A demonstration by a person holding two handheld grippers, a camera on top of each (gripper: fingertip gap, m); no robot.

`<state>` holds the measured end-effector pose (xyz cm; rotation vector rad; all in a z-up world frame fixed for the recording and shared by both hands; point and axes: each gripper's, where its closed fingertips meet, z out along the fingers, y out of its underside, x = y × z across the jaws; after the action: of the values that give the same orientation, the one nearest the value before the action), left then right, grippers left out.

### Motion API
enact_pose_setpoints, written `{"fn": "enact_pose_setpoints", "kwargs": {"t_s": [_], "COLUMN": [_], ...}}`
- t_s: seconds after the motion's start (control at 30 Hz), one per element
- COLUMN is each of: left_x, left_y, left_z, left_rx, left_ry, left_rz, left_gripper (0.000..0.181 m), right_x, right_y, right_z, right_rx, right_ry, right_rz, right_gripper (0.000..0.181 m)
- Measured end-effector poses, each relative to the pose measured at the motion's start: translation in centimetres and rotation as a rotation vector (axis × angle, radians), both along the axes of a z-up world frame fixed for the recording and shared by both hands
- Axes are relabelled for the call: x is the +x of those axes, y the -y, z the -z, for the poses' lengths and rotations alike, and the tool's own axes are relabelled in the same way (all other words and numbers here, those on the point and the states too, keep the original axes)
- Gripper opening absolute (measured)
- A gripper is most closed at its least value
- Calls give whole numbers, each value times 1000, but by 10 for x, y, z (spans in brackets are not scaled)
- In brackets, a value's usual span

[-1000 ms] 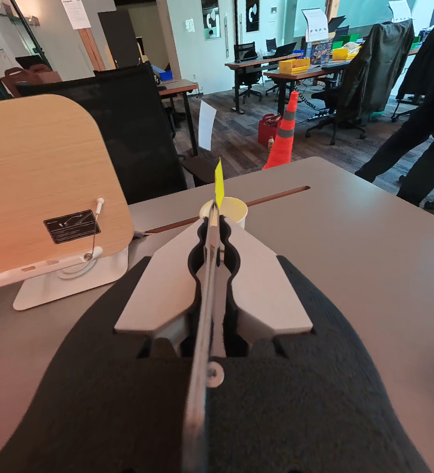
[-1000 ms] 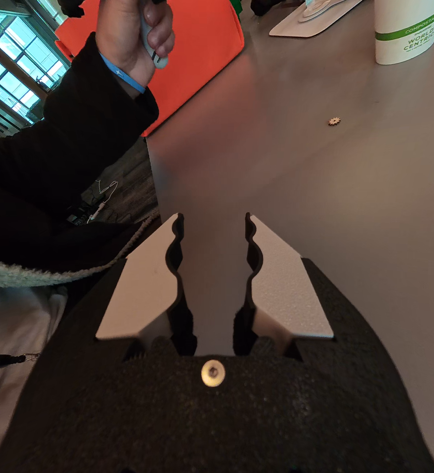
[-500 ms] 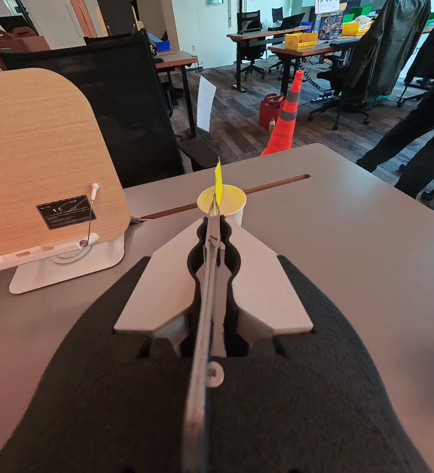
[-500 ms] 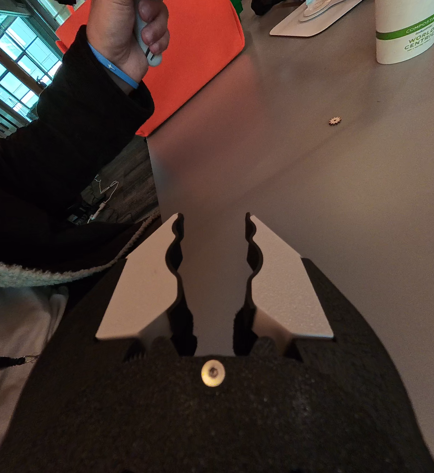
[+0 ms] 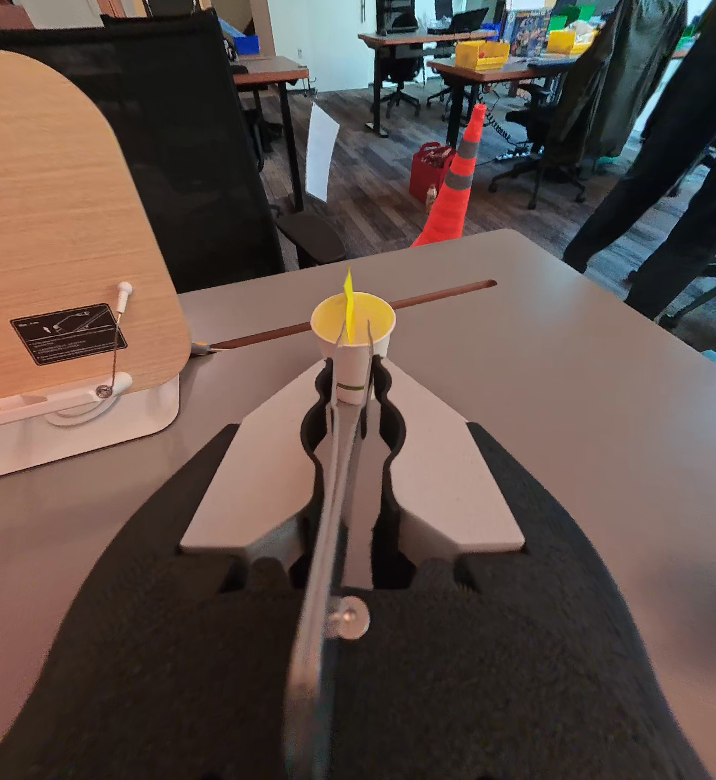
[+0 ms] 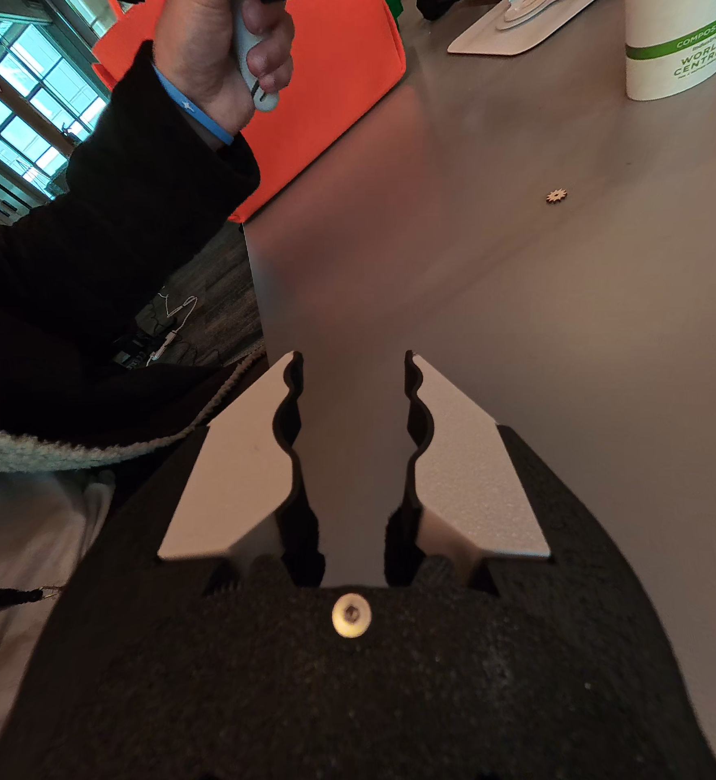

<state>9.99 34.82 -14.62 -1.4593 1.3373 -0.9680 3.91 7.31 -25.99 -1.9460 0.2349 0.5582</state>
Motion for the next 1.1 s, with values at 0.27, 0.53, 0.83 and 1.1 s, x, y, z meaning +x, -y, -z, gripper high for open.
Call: {"fn": "enact_pose_setpoints", "kwargs": {"t_s": [0.27,0.53,0.83,1.1], "left_x": [-6,-37,-85,-31], "left_y": [-4,6,-34,-57], "left_z": [-34,-22,98,194], "left_rx": [92,-8,-66,12], "left_ry": [126,21,-309,-600], "left_rz": [-32,54,85,125], "left_gripper": [16,4,36,54], "right_x": [0,1,-6,-9], "right_y": [0,-1,-5,-8], "right_z": [0,0,-1,5], "right_rx": [-1,7,7,-15], "right_ry": [-4,-32,-9,27], "right_rz": [-1,6,-15,-29], "right_gripper": [47,47,47,47]}}
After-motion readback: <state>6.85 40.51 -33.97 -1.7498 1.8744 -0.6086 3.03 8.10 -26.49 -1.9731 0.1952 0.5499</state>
